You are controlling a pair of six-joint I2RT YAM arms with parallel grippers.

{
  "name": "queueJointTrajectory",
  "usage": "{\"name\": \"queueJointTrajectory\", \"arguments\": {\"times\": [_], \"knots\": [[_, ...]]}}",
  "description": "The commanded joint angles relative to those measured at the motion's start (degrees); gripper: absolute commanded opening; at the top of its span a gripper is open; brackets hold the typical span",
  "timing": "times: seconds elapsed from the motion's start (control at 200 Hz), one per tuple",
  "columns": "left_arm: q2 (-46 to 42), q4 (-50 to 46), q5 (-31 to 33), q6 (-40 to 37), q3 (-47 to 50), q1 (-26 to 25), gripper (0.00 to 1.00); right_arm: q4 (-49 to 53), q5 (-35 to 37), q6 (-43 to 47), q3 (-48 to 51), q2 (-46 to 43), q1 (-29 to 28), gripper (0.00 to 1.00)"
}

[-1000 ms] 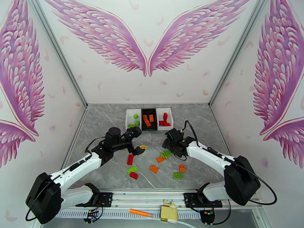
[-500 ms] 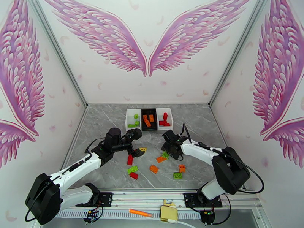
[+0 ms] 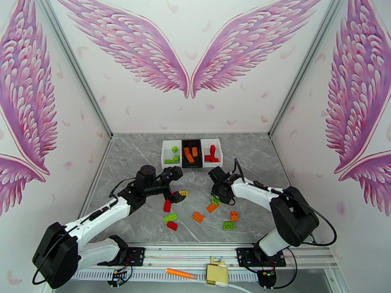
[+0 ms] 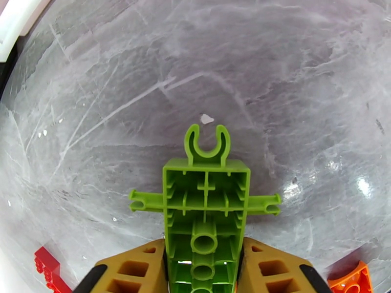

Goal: Sort the legos into containers by color

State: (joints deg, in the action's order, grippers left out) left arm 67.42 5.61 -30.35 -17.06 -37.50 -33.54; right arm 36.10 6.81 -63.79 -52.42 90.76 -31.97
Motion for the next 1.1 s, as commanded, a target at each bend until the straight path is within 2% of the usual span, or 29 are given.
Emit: {"name": "queueJointTrajectory", "arguments": {"times": [0.0, 0.175, 0.365, 0.495, 0.65, 0.79, 0.925, 1.099], "knots": [[-2.61, -0.95, 0.33, 0.72, 1.43, -0.22, 0.99, 2.77, 3.13, 2.44, -2.87, -1.53, 0.38, 0.31], [-5.81, -0.58, 1.9, 2.51, 3.24, -0.17, 0.99, 3.55, 5.08, 7.45, -6.52, -2.47, 0.2, 0.3], [-12.46, -1.32, 5.91, 6.22, 5.71, 0.47, 0.99, 3.05, 11.45, 21.36, -16.01, -0.16, -4.1, 0.31], [-17.81, -4.23, 8.57, 9.83, 7.12, 1.09, 0.99, -0.95, 11.3, 29.91, -22.43, 3.54, -6.87, 0.31], [-24.62, -11.25, 10.81, 12.84, 8.46, 1.22, 0.99, -7.0, 8.15, 36.17, -30.39, 9.48, -8.62, 0.31], [-29.82, -16.11, 13.6, 14.78, 9.16, 1.26, 0.99, -8.6, 8.16, 39.34, -40.55, 17.73, -9.24, 0.31], [-32.58, -16.12, 16.19, 16.79, 10.23, 1.34, 0.99, -12.4, 7.66, 42.4, -48.47, 25.32, -9.25, 0.31], [-32.61, -15.22, 16.11, 17.67, 10.6, 1.37, 0.99, -17.47, 7.69, 44.35, -55.92, 33.5, -9.17, 0.31]]}}
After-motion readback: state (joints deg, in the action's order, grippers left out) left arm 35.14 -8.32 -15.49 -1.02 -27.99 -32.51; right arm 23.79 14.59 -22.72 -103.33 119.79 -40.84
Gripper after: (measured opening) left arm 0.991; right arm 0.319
